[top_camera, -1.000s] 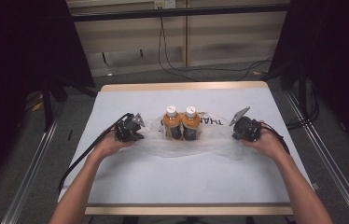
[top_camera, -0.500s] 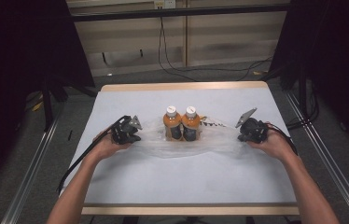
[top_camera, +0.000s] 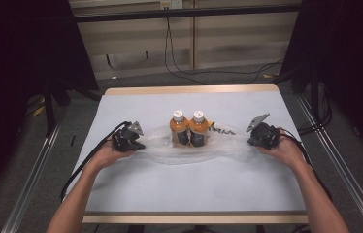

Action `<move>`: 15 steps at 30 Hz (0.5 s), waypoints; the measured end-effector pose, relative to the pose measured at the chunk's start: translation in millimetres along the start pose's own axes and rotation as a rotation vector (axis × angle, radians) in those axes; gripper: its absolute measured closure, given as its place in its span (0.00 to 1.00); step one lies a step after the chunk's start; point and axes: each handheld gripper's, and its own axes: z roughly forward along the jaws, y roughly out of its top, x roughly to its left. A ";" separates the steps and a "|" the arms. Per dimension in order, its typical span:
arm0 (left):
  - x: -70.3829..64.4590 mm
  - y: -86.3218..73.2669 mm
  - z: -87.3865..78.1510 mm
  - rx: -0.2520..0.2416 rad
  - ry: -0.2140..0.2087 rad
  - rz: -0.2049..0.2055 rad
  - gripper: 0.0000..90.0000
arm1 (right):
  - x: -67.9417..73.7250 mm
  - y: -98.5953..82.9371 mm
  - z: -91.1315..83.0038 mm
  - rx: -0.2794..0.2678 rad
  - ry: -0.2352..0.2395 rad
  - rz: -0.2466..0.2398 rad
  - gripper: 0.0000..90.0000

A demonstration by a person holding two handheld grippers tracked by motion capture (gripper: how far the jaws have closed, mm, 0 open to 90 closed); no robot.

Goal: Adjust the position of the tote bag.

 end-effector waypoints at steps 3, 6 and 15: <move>3.1 -2.8 -1.7 0.008 0.031 -0.010 1.00 | -0.3 4.7 3.4 -0.015 -0.004 0.016 1.00; 4.8 -7.8 -3.4 -0.005 0.021 -0.024 1.00 | 1.5 8.4 5.5 -0.023 -0.001 0.007 1.00; 0.6 -16.0 -5.4 -0.050 0.024 -0.060 1.00 | 4.5 8.1 4.4 -0.035 0.017 0.009 1.00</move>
